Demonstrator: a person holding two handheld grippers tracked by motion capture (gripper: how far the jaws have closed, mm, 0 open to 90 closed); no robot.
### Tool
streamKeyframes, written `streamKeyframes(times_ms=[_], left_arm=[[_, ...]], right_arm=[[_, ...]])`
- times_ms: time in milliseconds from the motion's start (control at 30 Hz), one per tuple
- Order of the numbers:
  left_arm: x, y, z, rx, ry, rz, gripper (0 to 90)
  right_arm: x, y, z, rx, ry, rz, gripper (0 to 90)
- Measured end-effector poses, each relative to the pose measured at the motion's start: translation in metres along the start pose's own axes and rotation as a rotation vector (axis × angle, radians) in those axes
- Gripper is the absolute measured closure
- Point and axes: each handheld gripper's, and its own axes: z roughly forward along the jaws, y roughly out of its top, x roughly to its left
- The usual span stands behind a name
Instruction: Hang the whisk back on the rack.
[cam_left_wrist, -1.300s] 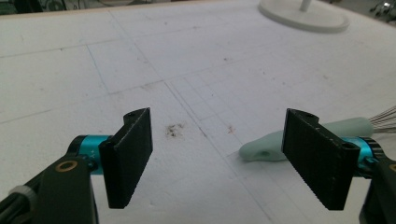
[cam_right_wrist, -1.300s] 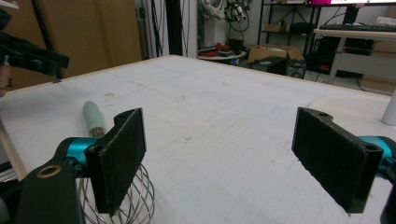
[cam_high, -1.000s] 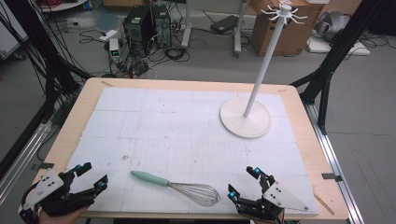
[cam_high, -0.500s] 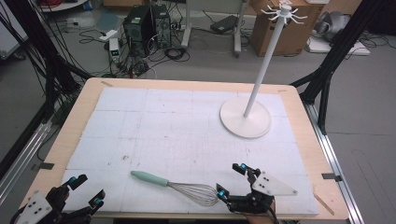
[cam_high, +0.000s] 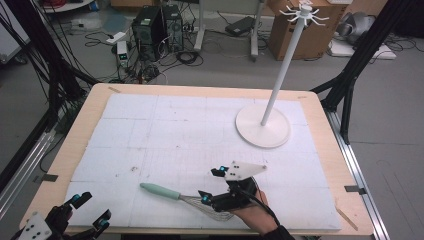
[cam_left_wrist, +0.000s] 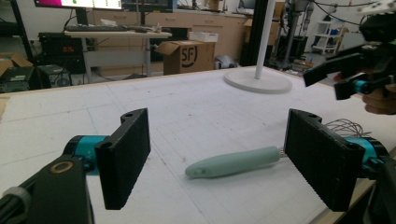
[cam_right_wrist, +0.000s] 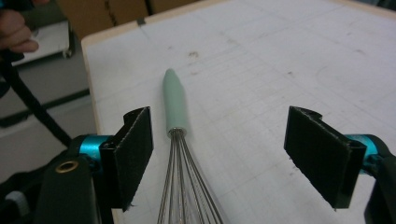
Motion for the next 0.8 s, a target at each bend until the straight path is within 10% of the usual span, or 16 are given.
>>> streamKeyframes(times_ms=[533, 800], left_arm=[[-0.009, -0.003, 0.0, 0.016, -0.048, 0.001, 23.8], [-0.008, -0.003, -0.002, 0.003, -0.057, -0.013, 23.8]], right_arm=[[-0.01, 0.038, 0.063, 0.243, 0.167, 0.003, 31.2], [0.003, 0.048, 0.094, 0.379, 0.155, -0.051, 32.6]])
